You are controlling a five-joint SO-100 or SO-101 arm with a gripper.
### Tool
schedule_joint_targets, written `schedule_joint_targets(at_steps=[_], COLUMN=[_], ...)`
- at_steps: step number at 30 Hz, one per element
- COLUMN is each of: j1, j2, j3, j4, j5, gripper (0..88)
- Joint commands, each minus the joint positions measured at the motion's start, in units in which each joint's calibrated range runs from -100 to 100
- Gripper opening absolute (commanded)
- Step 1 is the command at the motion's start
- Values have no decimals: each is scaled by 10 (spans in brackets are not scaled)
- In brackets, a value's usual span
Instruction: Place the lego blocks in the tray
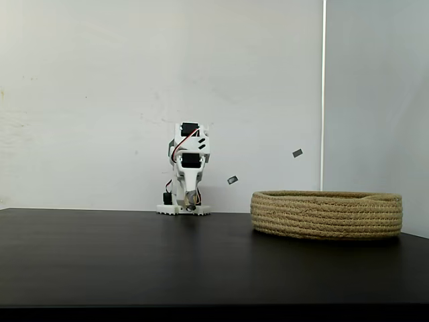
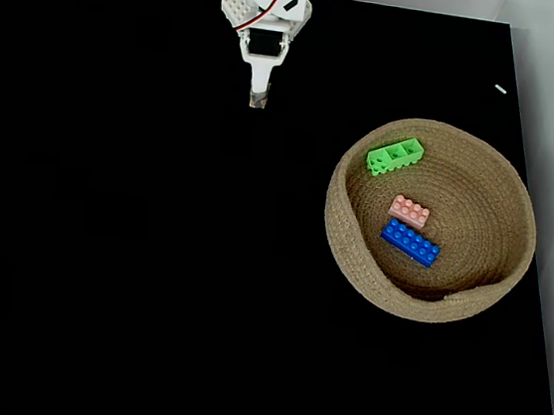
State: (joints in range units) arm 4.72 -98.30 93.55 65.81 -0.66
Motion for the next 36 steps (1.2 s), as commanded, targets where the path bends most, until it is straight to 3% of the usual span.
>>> schedule_joint_targets(at_steps=[1,36], j1=[3,15], j2=[-4,-4], j3=[2,1], j4=[-13,-12], j5=[5,-22], gripper=[0,1])
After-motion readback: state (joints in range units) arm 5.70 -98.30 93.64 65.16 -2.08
